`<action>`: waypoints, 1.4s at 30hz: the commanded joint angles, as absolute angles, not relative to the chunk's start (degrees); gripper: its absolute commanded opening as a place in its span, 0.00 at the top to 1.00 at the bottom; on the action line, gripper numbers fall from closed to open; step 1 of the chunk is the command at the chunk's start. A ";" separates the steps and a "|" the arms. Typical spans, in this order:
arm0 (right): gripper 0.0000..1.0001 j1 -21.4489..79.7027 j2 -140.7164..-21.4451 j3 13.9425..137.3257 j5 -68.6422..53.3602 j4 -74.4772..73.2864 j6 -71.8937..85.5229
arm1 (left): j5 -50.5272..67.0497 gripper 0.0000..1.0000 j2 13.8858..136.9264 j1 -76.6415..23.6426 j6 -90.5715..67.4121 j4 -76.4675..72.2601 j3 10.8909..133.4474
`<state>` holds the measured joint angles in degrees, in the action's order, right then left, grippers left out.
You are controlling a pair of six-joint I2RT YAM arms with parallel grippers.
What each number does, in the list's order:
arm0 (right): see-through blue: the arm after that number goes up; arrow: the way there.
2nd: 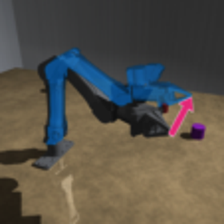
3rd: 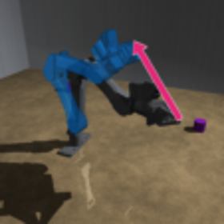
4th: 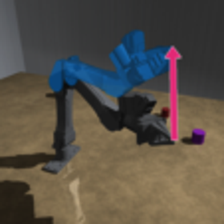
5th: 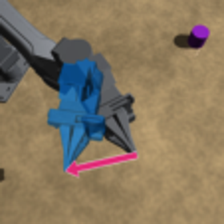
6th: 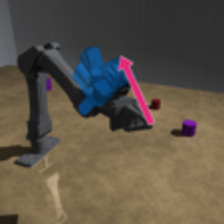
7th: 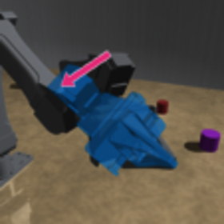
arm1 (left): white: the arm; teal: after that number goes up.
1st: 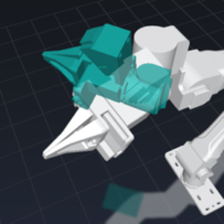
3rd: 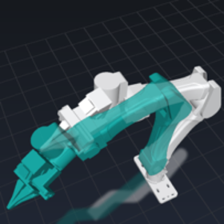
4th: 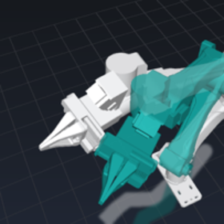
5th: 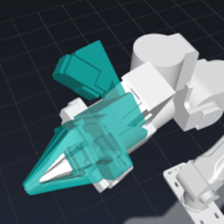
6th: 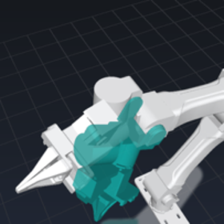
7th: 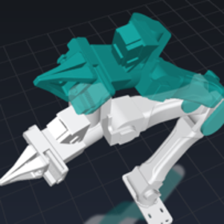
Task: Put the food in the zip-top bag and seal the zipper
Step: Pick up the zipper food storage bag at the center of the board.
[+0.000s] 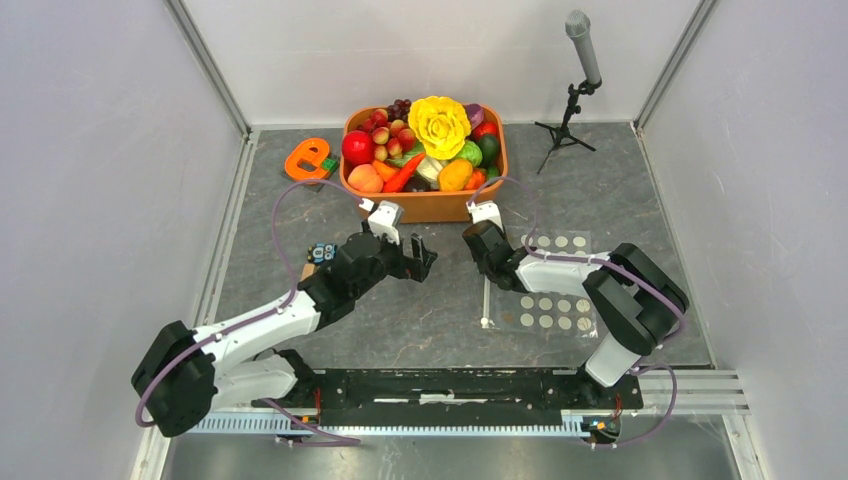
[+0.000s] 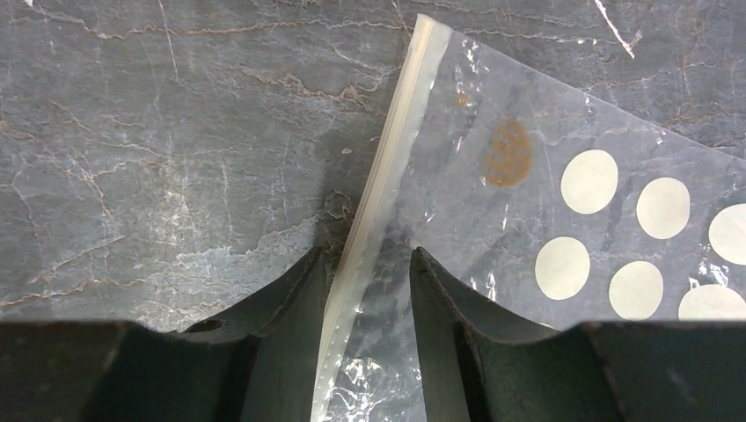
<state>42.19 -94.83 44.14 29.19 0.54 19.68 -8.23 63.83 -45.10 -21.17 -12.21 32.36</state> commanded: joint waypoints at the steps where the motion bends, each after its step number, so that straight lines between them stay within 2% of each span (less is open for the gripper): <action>1: 0.54 42.45 -93.99 44.01 30.26 3.77 21.02 | -10.81 0.00 62.04 -45.09 -18.90 -12.67 31.73; 6: 0.62 42.45 -97.27 46.77 33.48 0.14 21.76 | -11.05 0.00 62.01 -45.09 -19.07 -12.44 31.97; 10: 0.77 42.49 -97.38 45.36 34.48 -0.83 22.79 | -10.64 0.00 62.04 -45.09 -18.81 -11.90 32.25; 11: 0.86 42.45 -96.66 44.60 34.14 -0.45 22.77 | -10.82 0.00 62.03 -45.10 -18.76 -11.70 32.33; 14: 0.94 42.45 -95.04 43.40 32.88 2.63 22.14 | -11.00 0.00 62.08 -45.09 -18.84 -11.69 32.34; 15: 1.00 42.45 -94.81 43.69 32.85 2.43 21.78 | -10.91 0.00 62.19 -45.09 -18.78 -11.61 32.48; 22: 1.00 42.32 -89.02 43.30 29.66 3.01 21.08 | -8.75 0.00 63.73 -45.09 -17.76 -11.60 33.51; 30: 1.00 38.75 -78.16 36.72 18.14 7.84 24.28 | 2.14 0.00 68.14 -45.09 -17.14 -16.02 34.07; 38: 1.00 37.27 -73.25 31.97 11.33 11.46 27.86 | 11.84 0.00 77.87 -46.09 -23.14 -26.47 35.55; 42: 1.00 37.18 -72.04 30.56 10.53 12.77 29.20 | 12.69 0.03 84.36 -48.08 -27.48 -32.29 35.90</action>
<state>37.34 -74.52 31.33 13.10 8.78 26.83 8.82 79.66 -46.22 -22.00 -22.26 33.76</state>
